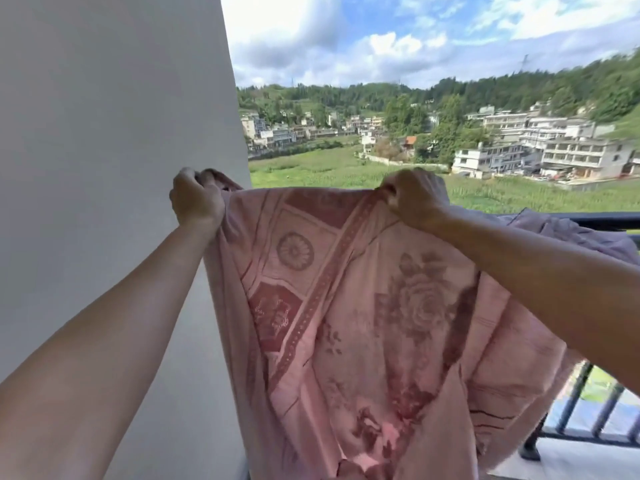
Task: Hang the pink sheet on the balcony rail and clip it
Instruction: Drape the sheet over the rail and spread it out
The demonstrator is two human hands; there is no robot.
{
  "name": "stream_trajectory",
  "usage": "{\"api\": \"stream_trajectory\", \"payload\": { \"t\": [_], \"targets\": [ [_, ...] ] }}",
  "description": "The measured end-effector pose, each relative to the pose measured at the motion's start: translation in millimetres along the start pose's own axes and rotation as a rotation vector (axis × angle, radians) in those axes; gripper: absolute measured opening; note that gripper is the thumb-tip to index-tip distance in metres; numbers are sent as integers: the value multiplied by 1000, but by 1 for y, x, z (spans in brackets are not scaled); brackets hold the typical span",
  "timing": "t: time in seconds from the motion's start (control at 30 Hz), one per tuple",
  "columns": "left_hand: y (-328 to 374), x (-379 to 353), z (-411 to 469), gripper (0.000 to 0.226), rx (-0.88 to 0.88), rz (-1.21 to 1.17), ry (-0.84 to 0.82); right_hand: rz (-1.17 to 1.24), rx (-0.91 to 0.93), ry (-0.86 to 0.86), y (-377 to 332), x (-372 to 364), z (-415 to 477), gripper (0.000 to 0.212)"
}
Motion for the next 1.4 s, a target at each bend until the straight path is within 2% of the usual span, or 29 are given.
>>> {"api": "stream_trajectory", "payload": {
  "t": [0.1, 0.2, 0.27, 0.33, 0.37, 0.4, 0.47, 0.53, 0.63, 0.73, 0.8, 0.83, 0.87, 0.93, 1.0, 1.17, 1.3, 1.4],
  "targets": [
    [8, 6, 13, 24, -18, -2, 18, 77, -202, 197, 36, 44, 40, 21],
    [8, -16, 15, 24, -18, 48, -65, 155, -366, 185, 57, 37, 62, 23],
    [-4, -53, 8, 26, 12, 148, -261, 206, -373, -8, 54, -1, 64, 21],
    [-20, -92, -10, 30, 64, 310, -516, 210, -317, -357, 43, -53, 48, 23],
    [-26, -104, -21, 30, 61, 427, -603, 193, -277, -495, 38, -72, 35, 28],
    [-23, -115, -30, 31, 14, 539, -633, 171, -251, -551, 39, -80, 23, 34],
    [7, -132, -47, 28, -181, 608, -565, 171, -225, -417, 51, -63, 6, 40],
    [57, -148, -78, 25, -401, 488, -498, 102, -222, -130, 73, -25, -16, 39],
    [121, -186, -134, 21, -593, 310, -573, -83, -253, 123, 116, 16, -72, 40],
    [158, -225, -185, 22, -664, 237, -684, -228, -455, 140, 175, 23, -133, 69],
    [177, -246, -209, 26, -696, 255, -700, -163, -630, 76, 211, 15, -162, 91],
    [184, -256, -219, 29, -702, 279, -704, -135, -657, 48, 219, 8, -172, 91],
    [188, -263, -226, 31, -699, 301, -709, -140, -638, 36, 220, 3, -174, 80],
    [192, -275, -232, 32, -687, 327, -711, -165, -498, 79, 213, 2, -170, 39],
    [183, -279, -228, 33, -671, 329, -701, -86, -397, 169, 213, 17, -160, 23],
    [175, -283, -211, 38, -608, 343, -658, 47, -451, 339, 280, 108, -78, 21],
    [182, -295, -208, 47, -576, 465, -637, 69, -570, 345, 350, 142, 3, 29],
    [180, -294, -203, 47, -555, 545, -581, 98, -694, 250, 403, 126, 26, 36]
  ]
}}
Point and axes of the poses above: each hand's wrist, its own z-axis towards the middle knuckle, its own x-axis out of the back of the hand, y = z × x, the point moved 9 cm from there along z, towards the middle knuckle, and after that the axes turned 11 degrees about -y, right-handed, at the moved point
